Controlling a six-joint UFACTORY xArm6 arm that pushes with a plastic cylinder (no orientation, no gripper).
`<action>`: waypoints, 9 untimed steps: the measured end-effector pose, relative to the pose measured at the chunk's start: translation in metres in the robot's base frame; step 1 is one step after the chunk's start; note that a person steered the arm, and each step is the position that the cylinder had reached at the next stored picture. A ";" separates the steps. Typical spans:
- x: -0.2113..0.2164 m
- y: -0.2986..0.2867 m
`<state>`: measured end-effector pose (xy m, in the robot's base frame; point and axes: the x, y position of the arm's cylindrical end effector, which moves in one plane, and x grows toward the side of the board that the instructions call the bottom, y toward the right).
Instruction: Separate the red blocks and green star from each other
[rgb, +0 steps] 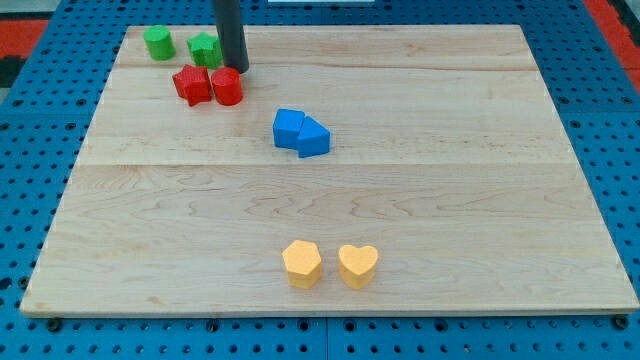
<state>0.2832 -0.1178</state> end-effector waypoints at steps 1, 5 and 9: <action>0.002 -0.043; -0.018 -0.038; 0.071 0.034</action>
